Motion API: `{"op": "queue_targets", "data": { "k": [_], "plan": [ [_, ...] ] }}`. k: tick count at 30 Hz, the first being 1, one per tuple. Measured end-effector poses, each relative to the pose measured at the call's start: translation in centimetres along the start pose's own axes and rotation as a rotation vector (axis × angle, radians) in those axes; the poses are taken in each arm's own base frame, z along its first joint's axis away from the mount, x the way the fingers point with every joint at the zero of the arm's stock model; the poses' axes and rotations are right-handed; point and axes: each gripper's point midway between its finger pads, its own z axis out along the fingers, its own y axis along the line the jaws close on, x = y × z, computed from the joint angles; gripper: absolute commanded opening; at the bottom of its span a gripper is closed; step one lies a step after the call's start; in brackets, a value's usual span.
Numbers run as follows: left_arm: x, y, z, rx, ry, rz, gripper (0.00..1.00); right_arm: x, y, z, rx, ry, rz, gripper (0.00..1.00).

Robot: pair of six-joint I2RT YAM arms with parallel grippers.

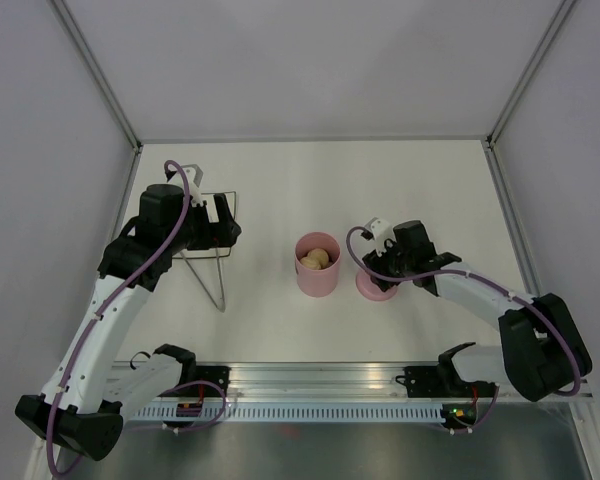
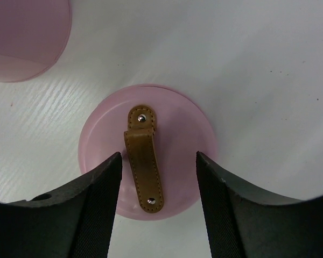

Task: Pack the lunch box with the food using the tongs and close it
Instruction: Pick up the lid of the lunch box with the right arm, then put the lid back on the lunch box

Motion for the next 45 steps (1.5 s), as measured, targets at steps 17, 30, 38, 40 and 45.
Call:
{"op": "queue_targets", "data": {
  "k": [17,30,38,40,45],
  "plan": [
    [0.4,0.2,0.4,-0.009,0.013,0.0,1.0,-1.4,0.2,1.0,0.023,0.006,-0.062,0.07],
    [0.2,0.6,0.1,-0.032,-0.006,0.001,1.0,-12.8,-1.5,-8.8,0.167,-0.313,0.084,0.03],
    [0.2,0.7,0.1,-0.035,-0.007,0.001,1.0,-22.6,1.4,-14.5,0.059,-0.496,0.082,0.01],
    [0.2,0.7,0.1,-0.036,-0.008,0.001,1.0,-24.1,3.2,-14.4,0.006,-0.483,0.064,0.01],
    [0.2,0.7,0.1,-0.037,-0.008,0.001,1.0,-25.8,9.0,-11.9,-0.068,-0.357,-0.012,0.0]
  ]
}}
